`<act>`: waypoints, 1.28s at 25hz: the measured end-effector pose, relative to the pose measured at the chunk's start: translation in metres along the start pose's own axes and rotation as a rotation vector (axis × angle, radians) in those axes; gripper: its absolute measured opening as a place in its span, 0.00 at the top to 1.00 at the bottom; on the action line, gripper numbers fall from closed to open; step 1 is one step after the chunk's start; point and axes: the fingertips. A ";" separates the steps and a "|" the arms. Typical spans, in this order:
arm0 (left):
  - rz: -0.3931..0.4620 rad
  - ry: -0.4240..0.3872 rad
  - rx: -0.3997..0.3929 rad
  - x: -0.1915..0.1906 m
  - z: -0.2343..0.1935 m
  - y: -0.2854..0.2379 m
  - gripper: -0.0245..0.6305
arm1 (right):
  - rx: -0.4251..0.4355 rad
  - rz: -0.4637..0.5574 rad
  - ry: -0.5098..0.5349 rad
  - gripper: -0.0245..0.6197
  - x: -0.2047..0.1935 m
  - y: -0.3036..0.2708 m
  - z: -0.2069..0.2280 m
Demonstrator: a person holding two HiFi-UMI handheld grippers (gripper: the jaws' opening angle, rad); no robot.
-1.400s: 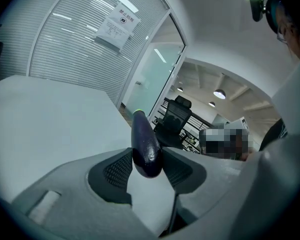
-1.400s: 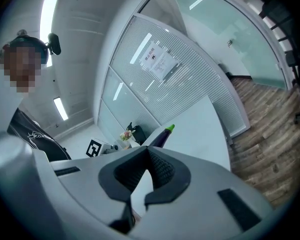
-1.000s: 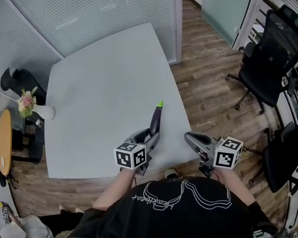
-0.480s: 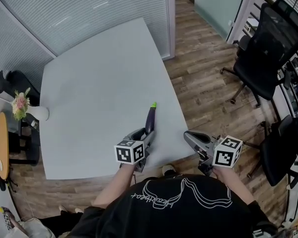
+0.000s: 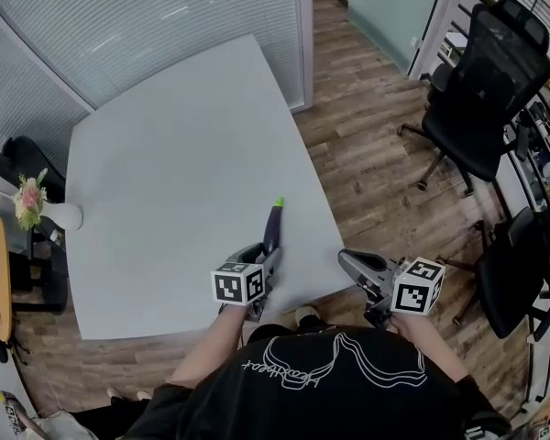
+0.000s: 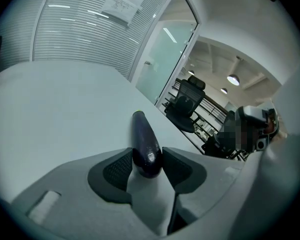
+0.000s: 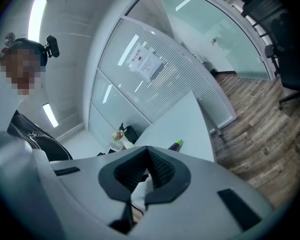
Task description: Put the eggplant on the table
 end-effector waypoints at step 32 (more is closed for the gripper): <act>0.231 0.008 -0.248 0.066 0.075 0.095 0.58 | 0.090 0.032 0.105 0.95 0.003 0.005 -0.065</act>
Point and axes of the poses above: the fingertips, and each gripper's own axes: y backward along the fingers, z to its right, x out of its top, and after that the axes turned 14 degrees about z, right-handed
